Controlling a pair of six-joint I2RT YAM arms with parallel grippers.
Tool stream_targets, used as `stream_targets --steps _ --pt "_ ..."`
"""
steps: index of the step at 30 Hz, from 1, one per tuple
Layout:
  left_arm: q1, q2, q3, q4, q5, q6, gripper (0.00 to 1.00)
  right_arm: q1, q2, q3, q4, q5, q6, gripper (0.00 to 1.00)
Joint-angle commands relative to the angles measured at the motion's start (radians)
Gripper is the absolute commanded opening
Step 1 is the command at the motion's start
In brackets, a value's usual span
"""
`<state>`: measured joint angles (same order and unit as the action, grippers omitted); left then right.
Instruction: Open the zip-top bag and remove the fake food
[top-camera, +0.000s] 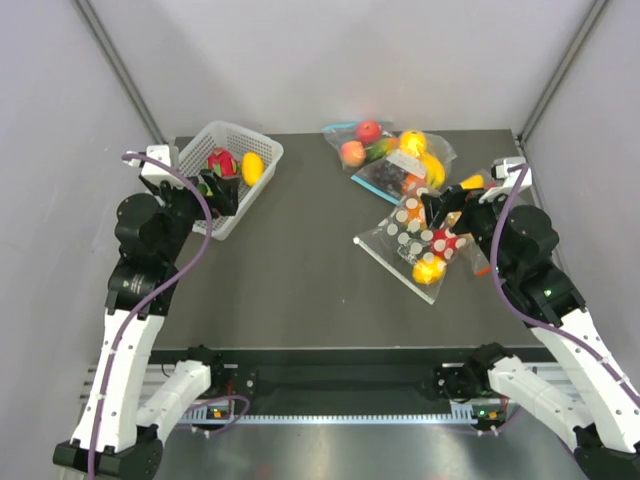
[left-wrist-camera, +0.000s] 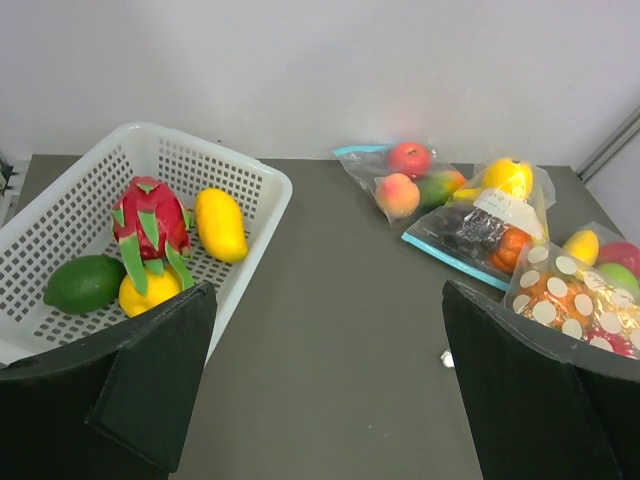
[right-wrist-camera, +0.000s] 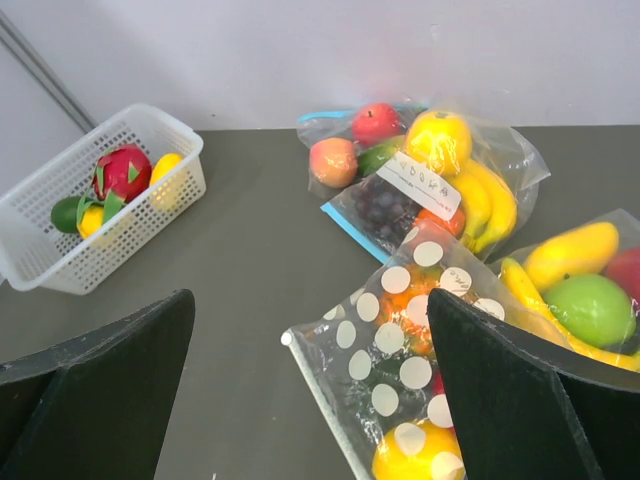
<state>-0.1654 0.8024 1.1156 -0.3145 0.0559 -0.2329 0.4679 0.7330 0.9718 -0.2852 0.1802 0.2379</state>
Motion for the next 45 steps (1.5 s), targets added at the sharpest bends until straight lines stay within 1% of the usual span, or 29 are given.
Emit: stream_targets --steps 1,4,6,9,11,13,15,16,17,18,19,20,22,23,24,25,26,27,28,29,31,32,34,38,40,42,43,44,45 --pt "0.0 0.004 0.018 0.043 0.004 0.012 0.99 -0.014 -0.015 0.05 -0.002 0.012 -0.003 1.0" --pt "0.0 -0.002 0.006 0.054 -0.046 -0.011 0.99 -0.012 -0.02 0.048 -0.006 0.018 -0.003 1.0" --pt "0.0 -0.005 -0.003 0.061 -0.047 -0.003 0.99 -0.014 -0.023 0.048 -0.006 0.021 -0.005 1.0" --pt "0.0 -0.008 -0.022 0.078 -0.005 0.02 0.99 -0.014 -0.026 0.047 -0.008 0.025 -0.005 1.0" --pt "0.0 -0.011 -0.031 0.086 0.056 0.056 0.99 -0.014 -0.029 0.042 -0.008 0.025 -0.005 1.0" --pt "0.0 -0.003 -0.04 0.086 0.067 0.049 0.99 -0.014 -0.027 0.038 -0.008 0.024 -0.002 1.0" --pt "0.0 0.024 -0.052 0.091 0.152 0.017 0.99 -0.014 -0.026 0.034 -0.006 0.018 -0.002 1.0" --pt "-0.002 0.037 -0.065 0.141 0.198 0.001 0.99 -0.014 -0.026 0.031 -0.008 0.013 -0.002 1.0" --pt "-0.003 0.07 -0.1 0.178 0.3 -0.044 0.99 -0.014 -0.027 0.031 -0.012 0.01 0.001 0.99" --pt "-0.011 0.092 -0.121 0.219 0.338 -0.066 0.99 -0.014 -0.027 0.033 -0.015 0.01 0.0 1.0" --pt "-0.022 0.113 -0.14 0.301 0.364 -0.084 0.99 -0.014 -0.029 0.03 -0.017 0.01 0.0 1.0" --pt "-0.064 0.159 -0.166 0.336 0.375 -0.085 0.99 -0.012 -0.037 0.028 -0.02 0.013 -0.002 1.0" --pt "-0.129 0.21 -0.174 0.368 0.335 -0.051 0.99 -0.012 -0.046 0.025 -0.02 0.013 -0.002 1.0" --pt "-0.204 0.269 -0.174 0.397 0.311 -0.001 0.99 -0.014 -0.049 0.022 -0.023 0.013 -0.002 1.0" --pt "-0.242 0.303 -0.172 0.419 0.297 0.023 0.99 -0.014 -0.052 0.022 -0.025 0.013 -0.002 1.0" --pt "-0.279 0.34 -0.168 0.436 0.294 0.046 0.99 -0.014 -0.052 0.022 -0.026 0.012 -0.003 1.0" --pt "-0.334 0.427 -0.14 0.465 0.306 0.088 0.99 -0.014 -0.055 0.021 -0.028 0.01 -0.006 0.99" --pt "-0.353 0.473 -0.123 0.477 0.329 0.102 0.99 -0.014 -0.055 0.022 -0.034 0.008 -0.006 1.0" --pt "-0.365 0.522 -0.102 0.488 0.385 0.109 0.99 -0.015 -0.055 0.022 -0.037 0.008 -0.006 1.0" --pt "-0.374 0.611 -0.08 0.498 0.418 0.103 0.99 -0.014 -0.063 0.018 -0.039 0.005 -0.006 1.0" --pt "-0.378 0.678 -0.046 0.59 0.488 0.096 0.99 -0.012 -0.07 0.013 -0.046 0.001 -0.005 1.0" --pt "-0.379 0.731 -0.037 0.619 0.499 0.101 0.99 -0.014 -0.078 0.013 -0.049 -0.008 -0.006 1.0" --pt "-0.382 0.788 -0.013 0.661 0.519 0.121 0.99 -0.014 -0.083 0.013 -0.066 -0.008 -0.009 1.0" --pt "-0.402 0.964 0.108 0.627 0.55 0.202 0.99 -0.014 -0.092 0.013 -0.08 -0.008 -0.018 1.0" --pt "-0.417 1.012 0.141 0.629 0.542 0.224 0.99 -0.014 -0.092 0.011 -0.081 -0.012 -0.02 1.0" --pt "-0.422 1.087 0.205 0.621 0.553 0.256 0.99 -0.012 -0.092 0.011 -0.081 -0.018 -0.025 1.0" --pt "-0.425 1.133 0.234 0.592 0.562 0.27 0.99 -0.014 -0.089 0.011 -0.08 -0.018 -0.026 1.0" --pt "-0.425 1.152 0.28 0.58 0.571 0.273 0.99 -0.014 -0.087 0.01 -0.081 -0.016 -0.029 1.0" --pt "-0.425 1.167 0.294 0.578 0.588 0.277 0.99 -0.014 -0.086 0.007 -0.08 -0.016 -0.032 1.0"
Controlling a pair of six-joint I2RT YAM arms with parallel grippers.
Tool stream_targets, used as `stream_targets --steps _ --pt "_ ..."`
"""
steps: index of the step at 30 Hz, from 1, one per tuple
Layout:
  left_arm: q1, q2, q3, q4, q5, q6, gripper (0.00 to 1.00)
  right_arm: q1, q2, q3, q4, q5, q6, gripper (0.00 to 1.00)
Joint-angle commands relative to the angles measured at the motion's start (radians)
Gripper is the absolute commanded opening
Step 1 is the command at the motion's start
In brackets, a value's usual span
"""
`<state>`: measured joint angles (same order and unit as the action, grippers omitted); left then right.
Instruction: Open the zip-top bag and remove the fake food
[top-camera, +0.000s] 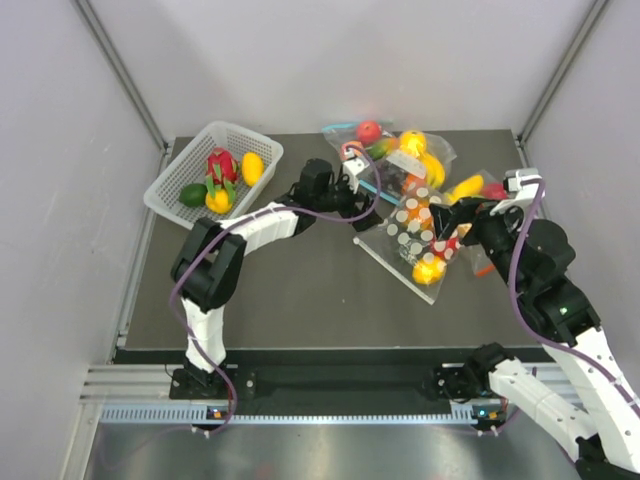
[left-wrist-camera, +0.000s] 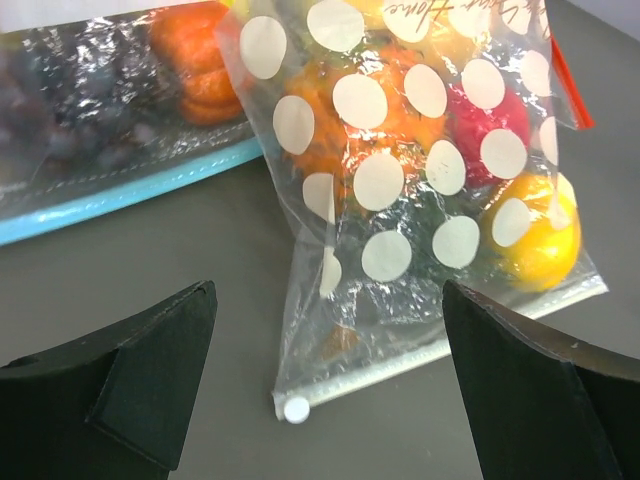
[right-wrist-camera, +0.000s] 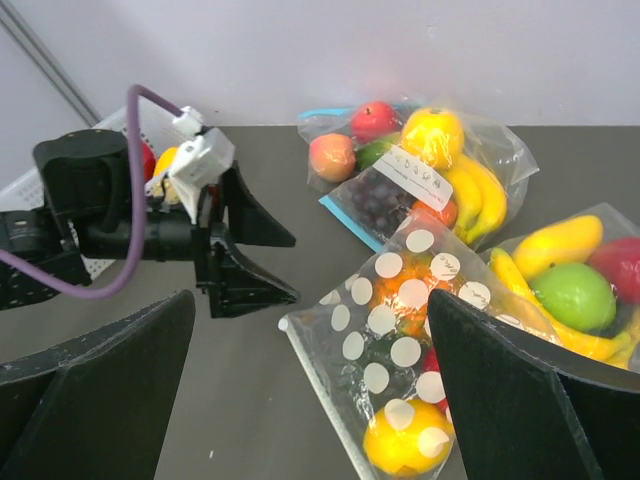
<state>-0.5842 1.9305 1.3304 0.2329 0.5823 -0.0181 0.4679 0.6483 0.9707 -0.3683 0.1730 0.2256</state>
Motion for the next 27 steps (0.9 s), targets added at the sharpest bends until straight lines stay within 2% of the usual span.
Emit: stream_targets --steps 1,7,22,24,27 --pt "-0.009 0.06 0.087 0.032 0.071 0.069 0.99 -0.014 0.004 0.006 0.002 -0.009 -0.023 1.0" --pt "-0.032 0.142 0.128 -0.01 0.083 0.113 0.99 -0.014 0.014 0.013 -0.003 -0.012 -0.032 1.0" --pt "-0.068 0.254 0.168 -0.023 0.063 0.055 0.98 -0.012 -0.035 -0.027 0.0 -0.015 -0.026 1.0" --pt "-0.071 0.266 0.177 -0.026 0.07 0.046 0.93 -0.014 -0.039 -0.033 -0.001 -0.012 -0.028 1.0" --pt "-0.071 0.285 0.202 -0.046 0.086 0.024 0.65 -0.014 -0.044 -0.036 -0.003 -0.007 -0.029 1.0"
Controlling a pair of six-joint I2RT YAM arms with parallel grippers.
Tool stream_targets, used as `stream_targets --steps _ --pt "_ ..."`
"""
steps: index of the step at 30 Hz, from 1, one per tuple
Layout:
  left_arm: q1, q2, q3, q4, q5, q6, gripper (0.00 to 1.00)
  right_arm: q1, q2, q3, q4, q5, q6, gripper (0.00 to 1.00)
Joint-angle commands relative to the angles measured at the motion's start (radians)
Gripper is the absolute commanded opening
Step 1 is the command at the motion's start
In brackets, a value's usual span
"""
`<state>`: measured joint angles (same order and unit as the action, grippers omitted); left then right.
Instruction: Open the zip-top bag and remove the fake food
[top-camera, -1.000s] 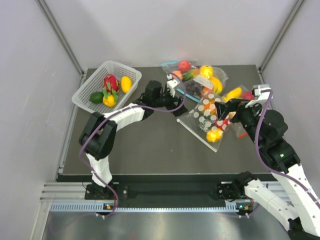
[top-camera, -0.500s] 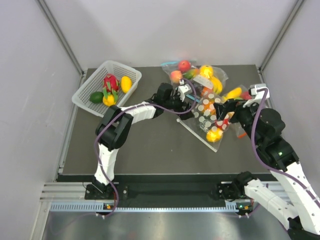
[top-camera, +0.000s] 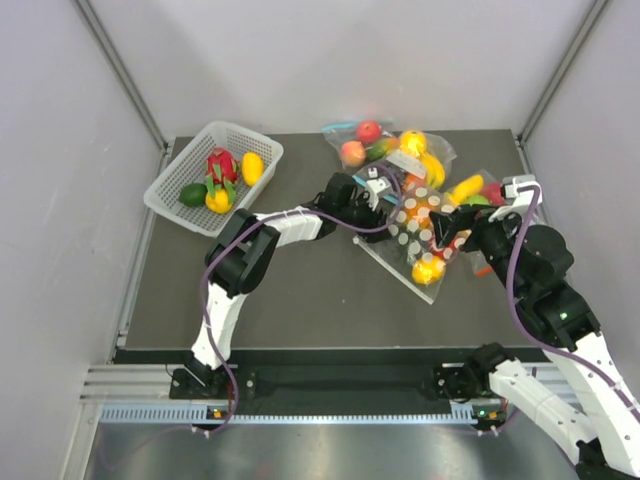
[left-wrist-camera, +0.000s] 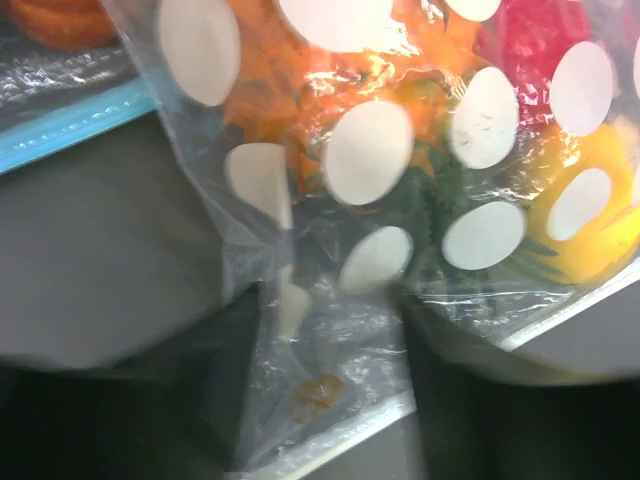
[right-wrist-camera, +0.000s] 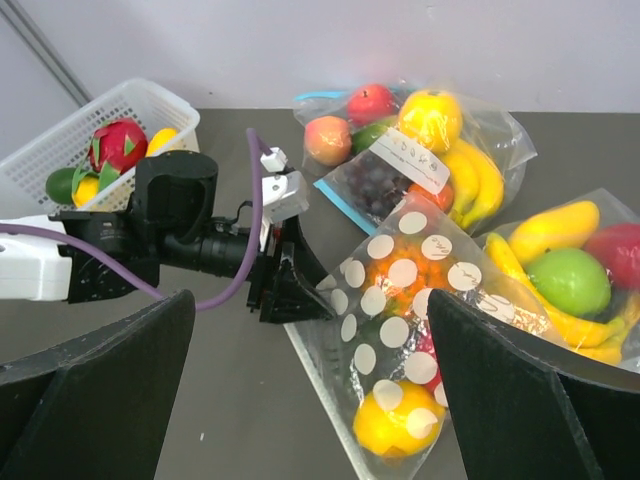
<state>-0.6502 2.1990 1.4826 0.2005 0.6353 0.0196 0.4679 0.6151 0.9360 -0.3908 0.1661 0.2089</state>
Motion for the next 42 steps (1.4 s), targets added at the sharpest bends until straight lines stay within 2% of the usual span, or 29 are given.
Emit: stream_targets --steps 1,3,4,8,12,15,20,24,30,34,37,40,42 --pt "-0.003 0.021 0.054 -0.012 0.04 -0.017 0.49 -0.012 -0.014 -0.002 0.02 0.0 -0.013 1.0" --pt "-0.003 0.022 0.057 -0.012 0.047 -0.017 0.36 -0.014 -0.018 -0.005 0.02 0.003 -0.017 1.0" --pt "-0.003 0.022 0.061 -0.013 0.05 -0.018 0.22 -0.014 -0.02 -0.005 0.018 0.003 -0.02 1.0" --pt "-0.005 0.015 0.064 -0.039 0.061 -0.018 0.0 -0.014 -0.028 -0.005 0.01 0.013 -0.025 1.0" --pt "-0.003 -0.031 0.041 -0.049 0.064 -0.018 0.0 -0.014 -0.034 -0.006 0.001 0.012 -0.029 1.0" --pt "-0.003 -0.088 0.012 -0.046 0.046 -0.076 0.0 -0.014 -0.035 -0.009 -0.006 0.006 -0.035 1.0" --pt "-0.003 -0.218 -0.096 0.062 0.014 -0.185 0.0 -0.014 -0.011 -0.022 -0.019 -0.013 -0.055 1.0" --pt "0.003 -0.317 -0.131 0.097 -0.002 -0.326 0.0 -0.014 0.012 -0.026 -0.008 -0.056 -0.071 1.0" --pt "0.046 -0.406 -0.18 0.122 -0.032 -0.597 0.0 -0.012 0.005 -0.057 0.049 -0.269 -0.088 1.0" --pt "0.058 -0.498 -0.208 0.042 -0.115 -0.604 0.0 -0.011 0.021 -0.074 0.089 -0.391 -0.075 1.0" --pt "0.058 -0.576 -0.223 -0.015 -0.169 -0.616 0.0 0.012 0.044 -0.089 0.121 -0.412 -0.063 1.0" --pt "0.058 -0.645 -0.245 -0.061 -0.203 -0.644 0.0 0.073 0.067 -0.097 0.153 -0.367 -0.068 1.0" --pt "0.057 -0.683 -0.254 -0.088 -0.229 -0.649 0.0 0.165 0.098 -0.091 0.161 -0.305 -0.092 1.0"
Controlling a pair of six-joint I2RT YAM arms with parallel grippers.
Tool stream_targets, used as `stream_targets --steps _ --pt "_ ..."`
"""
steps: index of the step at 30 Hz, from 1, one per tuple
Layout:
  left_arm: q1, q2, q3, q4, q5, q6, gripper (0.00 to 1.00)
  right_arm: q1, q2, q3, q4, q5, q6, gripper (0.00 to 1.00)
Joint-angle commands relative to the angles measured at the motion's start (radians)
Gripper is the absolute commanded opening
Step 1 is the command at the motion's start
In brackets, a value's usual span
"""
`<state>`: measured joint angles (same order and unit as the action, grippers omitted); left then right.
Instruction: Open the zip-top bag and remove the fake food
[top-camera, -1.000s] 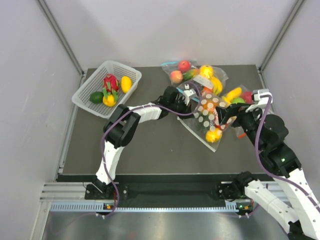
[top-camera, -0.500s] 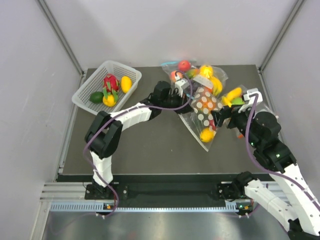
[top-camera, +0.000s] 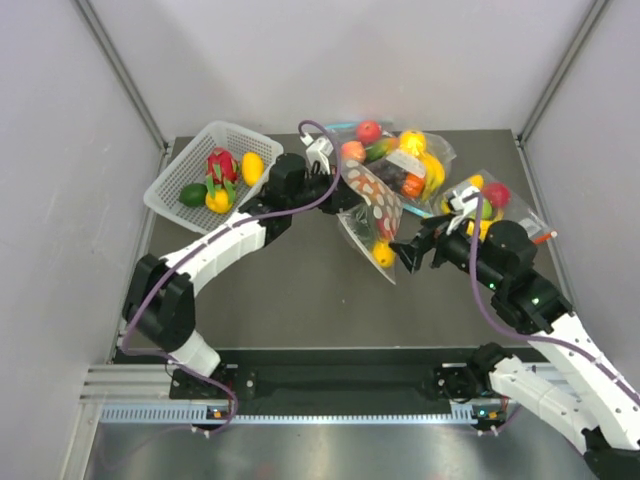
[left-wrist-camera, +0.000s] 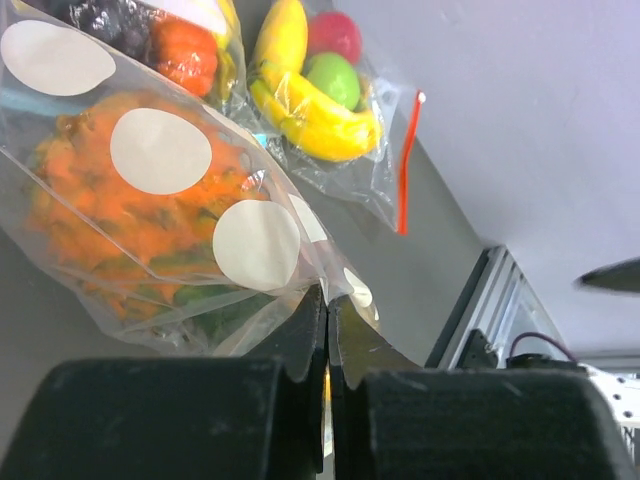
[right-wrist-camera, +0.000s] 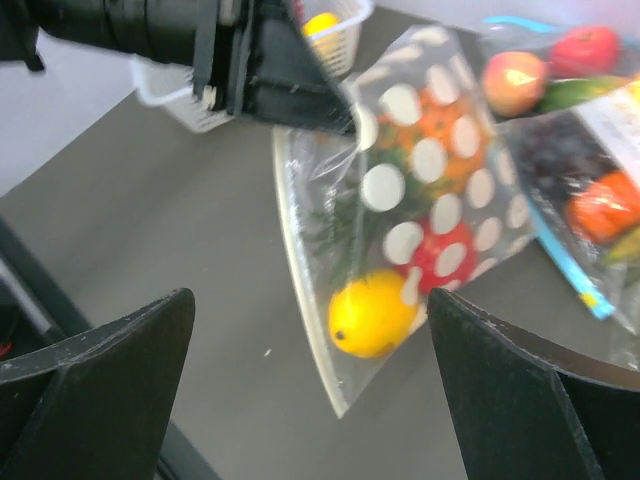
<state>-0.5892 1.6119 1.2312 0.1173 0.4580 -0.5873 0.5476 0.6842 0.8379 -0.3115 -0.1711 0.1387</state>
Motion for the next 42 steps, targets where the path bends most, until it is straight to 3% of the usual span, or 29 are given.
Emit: stream_targets --steps 1,4,9,16,19,25,29,37,42 --pt "-0.004 -0.105 -0.002 -0.034 -0.068 -0.045 0.0 0.16 0.044 0.013 0.08 0.106 -0.031 1.0" --pt "-0.003 -0.139 -0.001 -0.067 -0.067 -0.052 0.0 0.299 0.101 0.041 0.068 0.27 -0.053 1.0" --pt "-0.004 -0.202 -0.001 -0.162 -0.073 -0.034 0.0 0.397 0.167 0.049 0.121 0.349 -0.05 0.96" --pt "-0.004 -0.263 -0.019 -0.177 -0.093 -0.042 0.0 0.569 0.239 0.055 0.141 0.654 -0.047 0.89" --pt "-0.004 -0.283 -0.024 -0.176 -0.099 -0.052 0.0 0.613 0.241 0.035 0.178 0.712 -0.037 0.87" --pt "-0.004 -0.31 -0.022 -0.174 -0.078 -0.078 0.0 0.632 0.301 0.027 0.201 0.76 -0.033 0.83" --pt "-0.006 -0.34 -0.029 -0.179 -0.081 -0.075 0.0 0.634 0.328 0.026 0.21 0.733 -0.025 0.85" --pt "-0.004 -0.386 -0.036 -0.177 -0.065 -0.095 0.0 0.634 0.405 0.062 0.158 0.824 -0.03 0.87" --pt "-0.004 -0.415 -0.045 -0.169 -0.064 -0.101 0.0 0.638 0.439 0.056 0.181 0.855 -0.034 0.82"
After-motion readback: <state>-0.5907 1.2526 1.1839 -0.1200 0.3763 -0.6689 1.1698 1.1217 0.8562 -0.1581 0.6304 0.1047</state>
